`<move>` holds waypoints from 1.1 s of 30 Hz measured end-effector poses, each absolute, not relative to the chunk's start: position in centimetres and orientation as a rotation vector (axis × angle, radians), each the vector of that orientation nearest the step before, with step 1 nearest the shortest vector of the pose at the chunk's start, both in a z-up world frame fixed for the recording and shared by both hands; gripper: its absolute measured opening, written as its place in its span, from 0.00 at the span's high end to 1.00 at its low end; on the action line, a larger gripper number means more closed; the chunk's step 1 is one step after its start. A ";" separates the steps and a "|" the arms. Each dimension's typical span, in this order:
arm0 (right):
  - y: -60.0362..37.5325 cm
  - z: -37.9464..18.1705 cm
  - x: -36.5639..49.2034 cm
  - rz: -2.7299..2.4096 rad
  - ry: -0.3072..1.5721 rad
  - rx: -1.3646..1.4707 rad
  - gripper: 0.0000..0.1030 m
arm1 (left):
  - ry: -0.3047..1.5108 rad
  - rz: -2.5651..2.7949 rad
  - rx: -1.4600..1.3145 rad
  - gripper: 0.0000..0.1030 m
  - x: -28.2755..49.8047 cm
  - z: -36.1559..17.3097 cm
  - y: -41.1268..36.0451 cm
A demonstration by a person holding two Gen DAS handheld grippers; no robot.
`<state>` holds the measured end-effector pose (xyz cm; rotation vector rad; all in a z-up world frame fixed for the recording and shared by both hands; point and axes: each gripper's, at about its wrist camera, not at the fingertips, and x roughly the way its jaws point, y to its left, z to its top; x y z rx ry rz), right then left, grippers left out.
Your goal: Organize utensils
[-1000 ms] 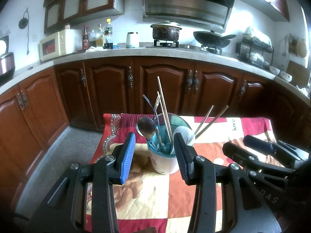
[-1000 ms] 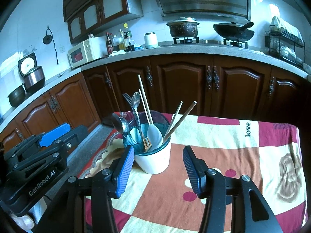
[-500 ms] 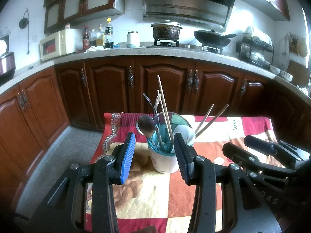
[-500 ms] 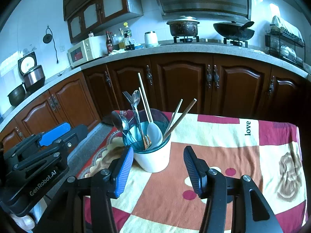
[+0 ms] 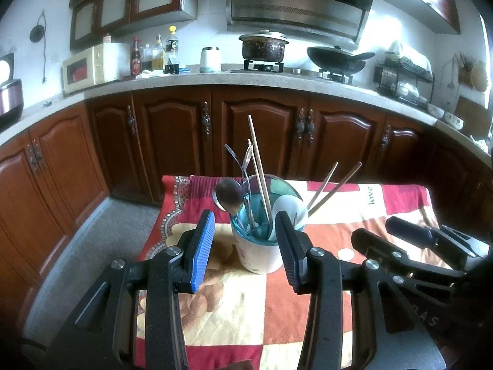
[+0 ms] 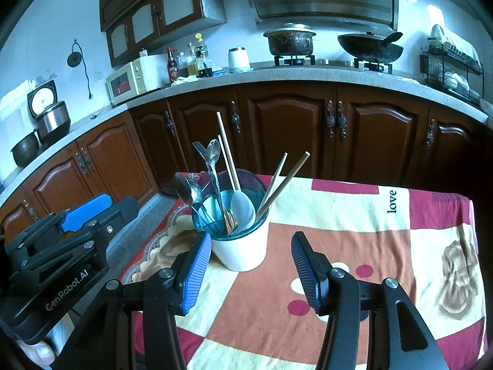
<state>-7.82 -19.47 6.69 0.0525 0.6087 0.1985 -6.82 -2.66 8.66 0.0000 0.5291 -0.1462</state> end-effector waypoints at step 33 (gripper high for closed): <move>-19.2 5.8 -7.4 0.207 0.626 0.053 0.49 | 0.519 -0.147 -0.015 0.61 -6.8 8.6 -3.0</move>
